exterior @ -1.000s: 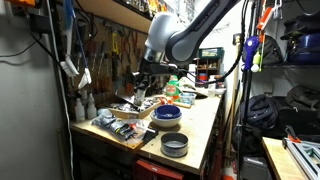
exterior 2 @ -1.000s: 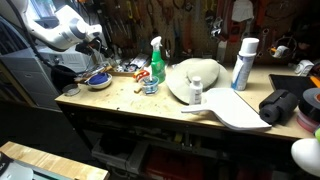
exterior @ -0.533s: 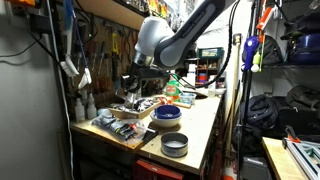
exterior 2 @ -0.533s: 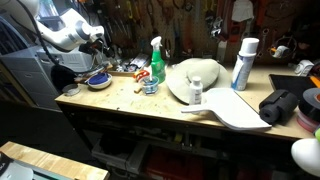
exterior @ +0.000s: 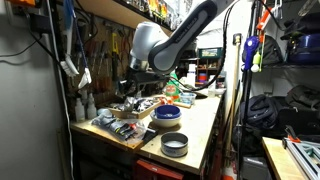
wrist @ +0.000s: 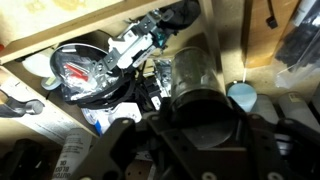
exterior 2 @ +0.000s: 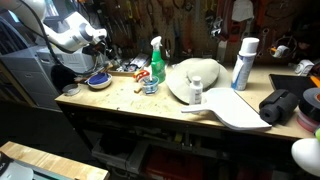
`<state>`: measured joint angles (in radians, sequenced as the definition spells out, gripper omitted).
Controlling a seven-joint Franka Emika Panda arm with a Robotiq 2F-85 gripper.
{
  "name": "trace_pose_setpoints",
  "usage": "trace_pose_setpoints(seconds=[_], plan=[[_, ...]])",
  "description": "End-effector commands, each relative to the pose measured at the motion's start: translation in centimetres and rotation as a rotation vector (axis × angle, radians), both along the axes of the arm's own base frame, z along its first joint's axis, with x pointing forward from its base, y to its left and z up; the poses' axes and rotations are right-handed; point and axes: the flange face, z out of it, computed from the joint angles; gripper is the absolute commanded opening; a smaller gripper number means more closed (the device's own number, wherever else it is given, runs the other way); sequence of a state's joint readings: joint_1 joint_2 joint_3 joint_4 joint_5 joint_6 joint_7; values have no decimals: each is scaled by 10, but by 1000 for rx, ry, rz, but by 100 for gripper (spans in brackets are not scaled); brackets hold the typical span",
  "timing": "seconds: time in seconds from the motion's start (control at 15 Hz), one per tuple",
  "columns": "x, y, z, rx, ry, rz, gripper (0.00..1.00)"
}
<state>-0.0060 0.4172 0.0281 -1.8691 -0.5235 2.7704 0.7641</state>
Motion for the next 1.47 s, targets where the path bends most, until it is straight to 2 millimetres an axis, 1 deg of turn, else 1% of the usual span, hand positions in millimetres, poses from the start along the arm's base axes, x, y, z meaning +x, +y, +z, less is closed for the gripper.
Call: trace_pose_setpoints(seconds=[0.0, 0.2, 0.33, 0.67, 0.87, 1.27, 1.33, 1.4], plan=[[0, -1, -1, -50, 119, 11, 29], [-2, -1, -2, -66, 211, 38, 29], [-1, 2, 1, -58, 234, 54, 29], [4, -2, 5, -26, 257, 37, 29], [7, -2, 8, 9, 234, 27, 29], [10, -3, 3, 20, 233, 9, 29], [10, -3, 2, 21, 233, 8, 79], [10, -3, 1, 22, 233, 5, 80]])
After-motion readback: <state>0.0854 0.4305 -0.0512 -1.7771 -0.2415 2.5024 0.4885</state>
